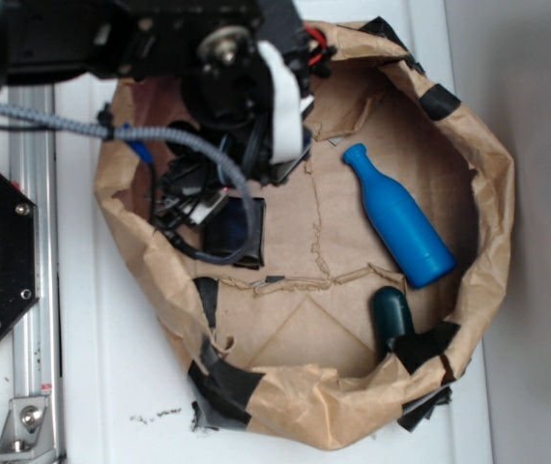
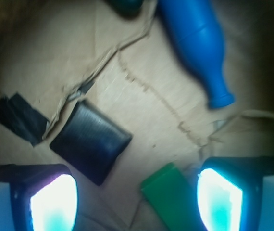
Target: Grab the green block.
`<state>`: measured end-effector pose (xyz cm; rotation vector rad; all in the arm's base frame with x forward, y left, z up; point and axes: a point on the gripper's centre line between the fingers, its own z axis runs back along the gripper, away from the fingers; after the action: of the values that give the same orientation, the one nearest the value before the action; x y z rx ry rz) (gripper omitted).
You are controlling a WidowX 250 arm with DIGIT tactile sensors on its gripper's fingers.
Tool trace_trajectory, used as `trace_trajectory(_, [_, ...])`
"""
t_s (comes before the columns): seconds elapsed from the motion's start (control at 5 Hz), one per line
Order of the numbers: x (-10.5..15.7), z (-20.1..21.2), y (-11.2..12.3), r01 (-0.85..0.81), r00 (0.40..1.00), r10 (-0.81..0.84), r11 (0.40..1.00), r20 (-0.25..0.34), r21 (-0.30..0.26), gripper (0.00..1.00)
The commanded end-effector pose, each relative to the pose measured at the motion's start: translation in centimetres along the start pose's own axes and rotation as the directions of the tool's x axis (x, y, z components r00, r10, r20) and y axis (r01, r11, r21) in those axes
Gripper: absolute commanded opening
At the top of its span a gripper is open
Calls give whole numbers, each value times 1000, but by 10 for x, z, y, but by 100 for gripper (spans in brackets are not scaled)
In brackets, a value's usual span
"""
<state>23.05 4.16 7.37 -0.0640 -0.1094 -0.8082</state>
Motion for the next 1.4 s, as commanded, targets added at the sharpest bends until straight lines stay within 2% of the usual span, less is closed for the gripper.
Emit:
trace_trajectory(0.0, [-42, 7, 5, 57, 996, -59, 998, 70, 28, 100])
trace_trajectory(0.2, [-39, 2, 10, 100, 994, -104, 986, 24, 135, 100])
trace_trajectory(0.4, [-37, -11, 9, 181, 983, -184, 971, 3, 159, 100])
trace_trajectory(0.6, [-33, -37, 12, 184, 982, -176, 974, -69, 133, 100])
trace_trajectory(0.8, [-31, -50, 16, 141, 988, -133, 984, -78, 112, 100])
trace_trajectory(1.2, [-26, -66, 12, 136, 986, -123, 985, -111, 109, 100])
